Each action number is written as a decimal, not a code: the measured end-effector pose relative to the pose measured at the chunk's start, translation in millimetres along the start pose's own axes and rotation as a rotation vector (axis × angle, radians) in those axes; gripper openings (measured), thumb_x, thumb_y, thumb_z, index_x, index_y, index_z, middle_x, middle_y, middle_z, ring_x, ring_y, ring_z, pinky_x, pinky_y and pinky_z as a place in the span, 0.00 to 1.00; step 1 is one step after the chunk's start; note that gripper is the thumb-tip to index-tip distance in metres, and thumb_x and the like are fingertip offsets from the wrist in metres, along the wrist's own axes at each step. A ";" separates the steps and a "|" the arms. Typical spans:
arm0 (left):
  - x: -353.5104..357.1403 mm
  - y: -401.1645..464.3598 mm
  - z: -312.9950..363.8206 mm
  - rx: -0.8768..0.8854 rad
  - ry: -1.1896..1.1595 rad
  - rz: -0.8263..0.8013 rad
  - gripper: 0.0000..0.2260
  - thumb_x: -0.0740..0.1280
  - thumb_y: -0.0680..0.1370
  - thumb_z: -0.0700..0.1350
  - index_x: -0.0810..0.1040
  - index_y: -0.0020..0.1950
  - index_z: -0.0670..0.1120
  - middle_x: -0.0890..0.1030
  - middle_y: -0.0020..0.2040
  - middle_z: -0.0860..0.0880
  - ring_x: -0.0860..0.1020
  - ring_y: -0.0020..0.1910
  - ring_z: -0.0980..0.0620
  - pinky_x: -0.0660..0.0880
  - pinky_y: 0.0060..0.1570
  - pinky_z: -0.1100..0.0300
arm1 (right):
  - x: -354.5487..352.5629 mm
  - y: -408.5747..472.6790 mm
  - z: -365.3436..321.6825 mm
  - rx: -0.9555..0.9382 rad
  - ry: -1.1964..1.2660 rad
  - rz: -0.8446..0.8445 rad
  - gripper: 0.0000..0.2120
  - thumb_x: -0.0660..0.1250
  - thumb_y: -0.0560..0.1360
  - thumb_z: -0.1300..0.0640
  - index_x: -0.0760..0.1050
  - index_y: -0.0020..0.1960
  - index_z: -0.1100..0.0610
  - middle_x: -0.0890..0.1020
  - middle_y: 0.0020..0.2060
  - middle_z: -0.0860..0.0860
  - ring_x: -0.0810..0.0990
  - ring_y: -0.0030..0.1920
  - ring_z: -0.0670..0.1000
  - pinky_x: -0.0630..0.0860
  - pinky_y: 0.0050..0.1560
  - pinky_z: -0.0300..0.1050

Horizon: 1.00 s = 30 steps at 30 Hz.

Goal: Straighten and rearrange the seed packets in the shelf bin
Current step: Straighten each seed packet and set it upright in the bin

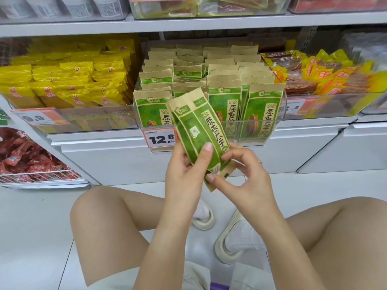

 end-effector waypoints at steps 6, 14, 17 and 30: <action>-2.8 3.3 -11.7 -0.094 -0.005 -0.118 0.17 0.62 0.77 0.48 0.78 0.63 0.43 0.84 0.56 0.45 0.82 0.57 0.46 0.80 0.53 0.56 | -11.0 7.5 10.7 0.174 0.370 0.075 0.24 0.72 0.72 0.47 0.74 0.65 0.53 0.84 0.52 0.44 0.81 0.54 0.42 0.76 0.50 0.37; 3.2 6.8 -11.7 -0.032 0.122 -0.127 0.12 0.62 0.81 0.40 0.75 0.64 0.51 0.84 0.55 0.51 0.83 0.53 0.52 0.80 0.51 0.58 | -27.6 24.5 10.9 0.231 0.481 0.210 0.06 0.65 0.77 0.60 0.79 0.43 0.56 0.84 0.35 0.46 0.80 0.36 0.45 0.76 0.36 0.38; -0.1 5.9 9.1 0.172 0.328 0.012 0.15 0.66 0.80 0.38 0.71 0.58 0.58 0.82 0.53 0.60 0.81 0.51 0.58 0.77 0.49 0.61 | -30.4 22.9 9.9 0.196 0.488 0.265 0.08 0.64 0.78 0.65 0.77 0.41 0.58 0.82 0.31 0.45 0.79 0.33 0.42 0.77 0.35 0.36; 19.1 1.0 25.7 0.379 0.784 0.088 0.08 0.61 0.80 0.55 0.68 0.53 0.52 0.76 0.48 0.54 0.73 0.45 0.56 0.67 0.40 0.66 | -24.9 16.6 0.7 0.084 0.384 0.226 0.05 0.66 0.77 0.64 0.79 0.43 0.60 0.82 0.34 0.48 0.77 0.37 0.44 0.76 0.42 0.43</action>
Point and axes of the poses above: each hand's wrist, its own y-axis towards the middle knuckle, its own x-axis out of the palm, z = x × y, the point moved 10 cm from there along y, towards the middle knuckle
